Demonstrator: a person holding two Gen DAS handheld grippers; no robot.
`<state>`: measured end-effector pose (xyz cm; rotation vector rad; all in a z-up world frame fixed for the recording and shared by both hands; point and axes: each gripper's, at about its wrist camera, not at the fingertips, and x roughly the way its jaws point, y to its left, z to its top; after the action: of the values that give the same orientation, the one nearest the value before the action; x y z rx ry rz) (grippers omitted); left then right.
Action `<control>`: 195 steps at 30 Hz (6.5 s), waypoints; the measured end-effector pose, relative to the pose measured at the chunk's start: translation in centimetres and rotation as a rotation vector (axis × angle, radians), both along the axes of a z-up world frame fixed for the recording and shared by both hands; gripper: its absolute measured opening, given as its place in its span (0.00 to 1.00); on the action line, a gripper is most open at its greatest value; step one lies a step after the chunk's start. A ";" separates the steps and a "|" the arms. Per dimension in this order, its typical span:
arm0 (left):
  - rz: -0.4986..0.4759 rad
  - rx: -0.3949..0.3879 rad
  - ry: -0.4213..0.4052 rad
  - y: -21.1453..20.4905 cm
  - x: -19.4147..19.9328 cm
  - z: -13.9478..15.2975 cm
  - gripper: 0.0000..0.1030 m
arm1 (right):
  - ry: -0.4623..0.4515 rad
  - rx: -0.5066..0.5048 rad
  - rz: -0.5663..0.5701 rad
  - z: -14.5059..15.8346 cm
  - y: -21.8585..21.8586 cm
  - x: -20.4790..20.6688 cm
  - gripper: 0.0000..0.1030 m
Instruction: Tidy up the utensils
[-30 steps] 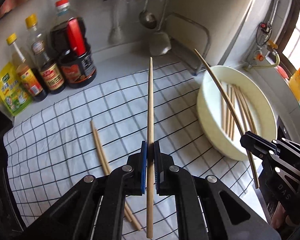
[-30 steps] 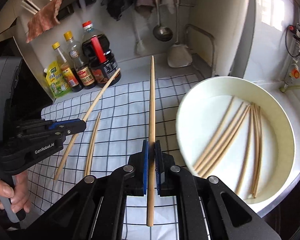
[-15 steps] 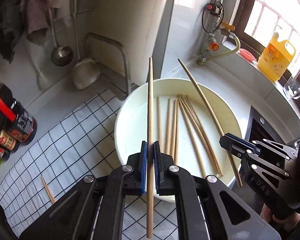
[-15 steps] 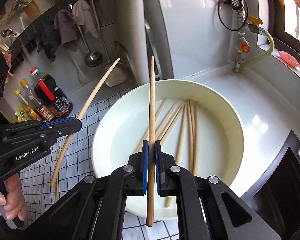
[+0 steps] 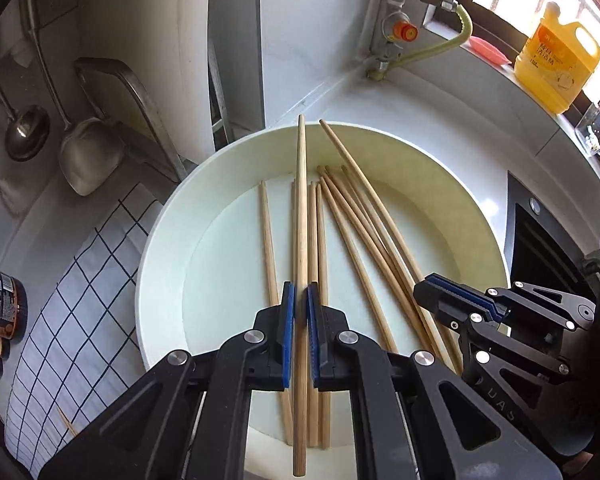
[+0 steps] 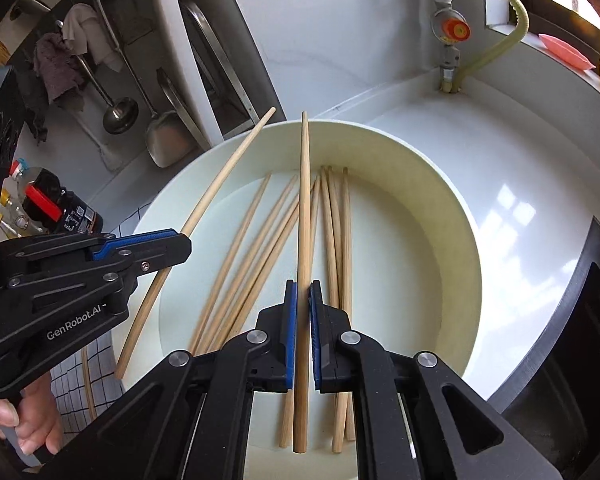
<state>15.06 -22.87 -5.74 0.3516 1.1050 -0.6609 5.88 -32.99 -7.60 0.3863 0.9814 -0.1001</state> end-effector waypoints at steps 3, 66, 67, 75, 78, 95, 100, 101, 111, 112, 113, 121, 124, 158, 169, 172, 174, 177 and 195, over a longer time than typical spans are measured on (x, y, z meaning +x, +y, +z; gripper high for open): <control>-0.003 0.018 0.023 -0.2 0.2 -1.1 0.07 | 0.024 0.007 -0.001 -0.9 0.2 0.0 0.06; 0.484 0.027 -0.035 25.7 -9.2 0.2 0.68 | 0.009 -0.053 0.343 1.7 18.8 -3.7 0.33; 0.493 0.028 -0.034 26.2 -9.4 0.1 0.68 | 0.016 -0.055 0.353 1.5 19.5 -3.7 0.33; 0.571 0.029 -0.008 31.2 -10.9 -1.5 0.68 | 0.054 -0.077 0.435 0.2 24.3 -3.7 0.33; 0.605 0.026 0.006 33.1 -11.3 -2.2 0.68 | 0.066 -0.083 0.462 -0.2 25.9 -3.8 0.35; 0.714 0.045 0.036 40.1 -12.7 -5.1 0.72 | 0.110 -0.087 0.521 -4.8 32.7 -3.5 0.43; 0.720 0.044 0.039 40.8 -12.7 -5.8 0.72 | 0.119 -0.121 0.527 -6.0 34.1 -3.2 0.43; 0.721 0.043 0.042 40.8 -12.7 -5.9 0.72 | 0.119 -0.121 0.527 -6.2 34.3 -3.1 0.43; 0.729 0.031 0.052 41.6 -12.6 -6.6 0.72 | 0.087 -0.228 0.579 -6.7 36.6 -3.3 0.43; 0.731 0.031 0.052 41.6 -12.6 -6.6 0.72 | 0.082 -0.242 0.587 -6.7 36.8 -3.4 0.43; 0.733 0.031 0.051 41.6 -12.5 -6.6 0.72 | 0.077 -0.254 0.595 -6.8 37.0 -3.4 0.43; 0.726 0.020 0.042 40.7 -11.7 -6.6 0.72 | 0.051 -0.275 0.654 -6.7 37.7 -3.4 0.07; 0.716 0.014 0.040 39.9 -11.1 -6.7 0.72 | 0.051 -0.277 0.639 -6.7 36.9 -3.4 0.06; 0.711 0.082 -0.044 33.7 -7.6 -9.3 0.70 | 0.044 -0.304 0.487 -6.8 28.8 -1.9 0.20; 0.635 0.061 -0.024 31.9 -8.1 -8.7 0.07 | 0.055 -0.230 0.513 -6.8 28.4 -1.7 0.06; 0.644 0.045 -0.001 32.1 -8.3 -8.6 0.07 | 0.068 -0.204 0.502 -6.8 28.1 -1.8 0.06; 0.642 0.042 0.006 32.1 -8.6 -8.4 0.07 | 0.074 -0.188 0.495 -6.6 28.0 -2.0 0.06; 0.633 0.036 0.006 31.9 -9.1 -7.9 0.07 | 0.072 -0.159 0.485 -6.2 27.8 -2.3 0.06; 0.566 -0.013 -0.085 28.3 -10.0 -1.4 0.07 | -0.029 -0.071 0.437 1.2 23.5 -4.3 0.06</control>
<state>5.01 5.39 -7.15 0.0446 1.0537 -0.1488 1.56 -9.44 -6.35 0.1022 1.0111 0.2652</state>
